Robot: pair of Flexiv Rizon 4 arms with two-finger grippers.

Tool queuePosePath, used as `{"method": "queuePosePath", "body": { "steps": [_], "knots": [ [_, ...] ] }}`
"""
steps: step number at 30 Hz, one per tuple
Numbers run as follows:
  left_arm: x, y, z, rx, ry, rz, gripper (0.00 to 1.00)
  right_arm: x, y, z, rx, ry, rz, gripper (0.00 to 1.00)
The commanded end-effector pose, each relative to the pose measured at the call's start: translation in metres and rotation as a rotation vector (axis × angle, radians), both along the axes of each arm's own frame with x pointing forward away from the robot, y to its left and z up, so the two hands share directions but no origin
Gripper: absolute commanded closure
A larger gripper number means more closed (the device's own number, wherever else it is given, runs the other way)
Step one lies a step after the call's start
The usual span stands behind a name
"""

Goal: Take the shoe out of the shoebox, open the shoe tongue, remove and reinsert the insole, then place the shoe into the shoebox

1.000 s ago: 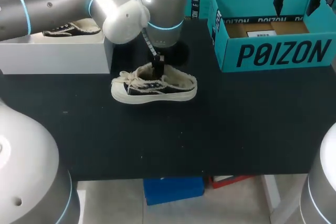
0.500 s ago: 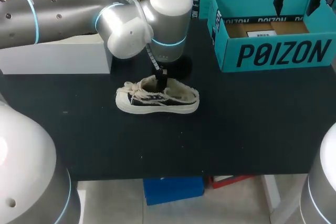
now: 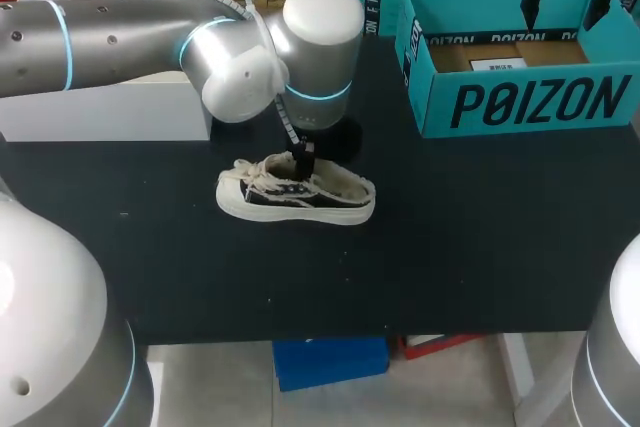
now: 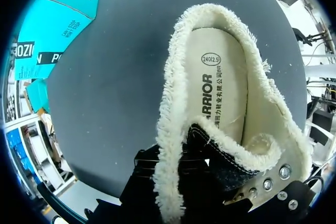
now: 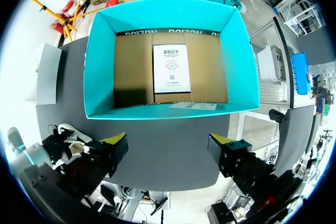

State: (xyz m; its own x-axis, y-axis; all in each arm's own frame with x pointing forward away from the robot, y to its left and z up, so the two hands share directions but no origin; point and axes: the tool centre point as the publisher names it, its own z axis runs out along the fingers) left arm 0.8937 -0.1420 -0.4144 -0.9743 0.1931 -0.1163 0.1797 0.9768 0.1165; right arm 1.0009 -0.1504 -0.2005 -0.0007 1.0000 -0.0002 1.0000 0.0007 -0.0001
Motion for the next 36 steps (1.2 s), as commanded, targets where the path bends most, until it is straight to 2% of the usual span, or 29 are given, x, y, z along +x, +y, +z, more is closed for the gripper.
{"method": "queuePosePath", "body": {
  "steps": [1,6,16,28,36],
  "knots": [
    [0.01,0.004,0.002,-0.008,0.008,0.007,0.0,0.0,0.0,0.0,0.0,0.0,0.0,0.0],
    [0.023,0.011,0.025,-0.023,0.014,0.031,0.0,0.0,0.0,0.0,0.0,0.0,0.0,0.0],
    [0.045,0.025,0.095,-0.045,0.031,0.081,0.0,0.0,0.0,0.0,0.0,0.0,0.0,0.0],
    [0.036,0.041,0.147,-0.076,0.112,0.161,0.0,0.0,0.0,0.0,0.0,0.0,0.0,0.0],
    [0.03,0.048,0.166,-0.034,0.122,0.278,0.0,0.0,0.0,0.0,0.0,0.0,0.0,0.0]
  ]
}}
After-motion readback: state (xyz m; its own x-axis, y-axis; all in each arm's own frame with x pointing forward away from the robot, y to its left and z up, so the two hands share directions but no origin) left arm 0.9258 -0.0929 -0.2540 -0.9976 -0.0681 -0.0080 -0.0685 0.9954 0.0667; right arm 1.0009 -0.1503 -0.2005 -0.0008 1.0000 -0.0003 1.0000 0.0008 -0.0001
